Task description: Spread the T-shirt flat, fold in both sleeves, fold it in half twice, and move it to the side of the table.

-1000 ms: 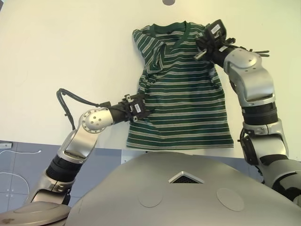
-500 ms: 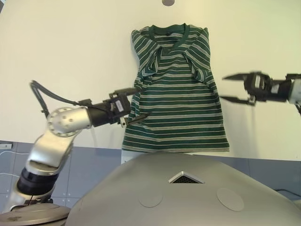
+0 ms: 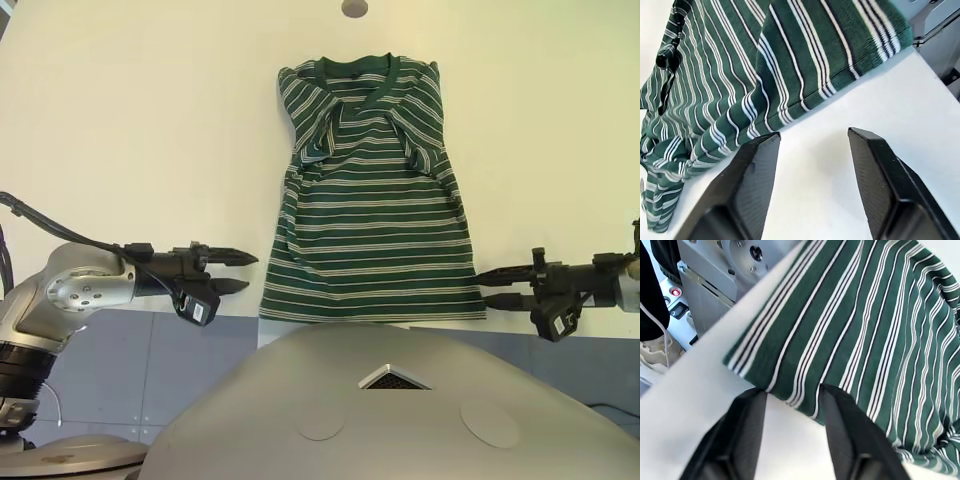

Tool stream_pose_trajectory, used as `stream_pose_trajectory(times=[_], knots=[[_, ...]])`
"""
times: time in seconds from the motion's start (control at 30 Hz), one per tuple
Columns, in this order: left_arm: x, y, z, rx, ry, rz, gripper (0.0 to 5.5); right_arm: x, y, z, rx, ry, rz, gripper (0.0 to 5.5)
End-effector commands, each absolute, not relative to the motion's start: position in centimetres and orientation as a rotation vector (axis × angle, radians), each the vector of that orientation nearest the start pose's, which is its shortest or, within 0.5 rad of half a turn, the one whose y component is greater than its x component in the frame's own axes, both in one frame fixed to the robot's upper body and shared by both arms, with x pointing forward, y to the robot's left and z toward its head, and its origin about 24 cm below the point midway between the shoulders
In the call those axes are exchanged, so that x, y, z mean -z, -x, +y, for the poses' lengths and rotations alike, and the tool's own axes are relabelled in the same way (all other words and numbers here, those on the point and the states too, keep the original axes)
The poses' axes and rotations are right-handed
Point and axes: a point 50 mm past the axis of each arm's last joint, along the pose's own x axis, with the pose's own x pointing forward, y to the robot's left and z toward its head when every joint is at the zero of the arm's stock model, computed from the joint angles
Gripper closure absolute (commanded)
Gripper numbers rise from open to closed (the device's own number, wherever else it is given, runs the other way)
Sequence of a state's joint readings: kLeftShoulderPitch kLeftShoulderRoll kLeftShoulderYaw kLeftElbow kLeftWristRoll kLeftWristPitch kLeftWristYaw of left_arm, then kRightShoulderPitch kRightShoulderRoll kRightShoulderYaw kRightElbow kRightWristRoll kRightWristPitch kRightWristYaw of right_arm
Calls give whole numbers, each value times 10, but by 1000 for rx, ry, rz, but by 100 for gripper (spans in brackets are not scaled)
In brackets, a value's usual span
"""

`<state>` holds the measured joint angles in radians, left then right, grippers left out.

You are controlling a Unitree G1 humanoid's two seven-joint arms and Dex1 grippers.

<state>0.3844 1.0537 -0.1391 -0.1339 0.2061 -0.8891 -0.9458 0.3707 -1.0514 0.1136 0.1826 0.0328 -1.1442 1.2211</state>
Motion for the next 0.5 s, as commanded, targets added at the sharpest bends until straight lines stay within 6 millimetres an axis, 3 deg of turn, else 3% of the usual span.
stream_pose_trajectory(times=[0.03,0.2,0.33,0.43,0.5], knots=[[-42,-109,217,1761,-1111,49,388,-34,-99,-264,-1813,981,193,446],[-34,-108,203,1787,-1073,18,492,-34,-111,-259,-1792,998,182,550],[-28,-103,204,1813,-1044,51,547,-35,-118,-260,-1762,966,217,550],[-25,-100,206,1828,-1015,79,547,-44,-125,-257,-1709,825,297,550],[-35,-118,201,1675,-876,74,547,-59,-140,-252,-1653,712,325,550]])
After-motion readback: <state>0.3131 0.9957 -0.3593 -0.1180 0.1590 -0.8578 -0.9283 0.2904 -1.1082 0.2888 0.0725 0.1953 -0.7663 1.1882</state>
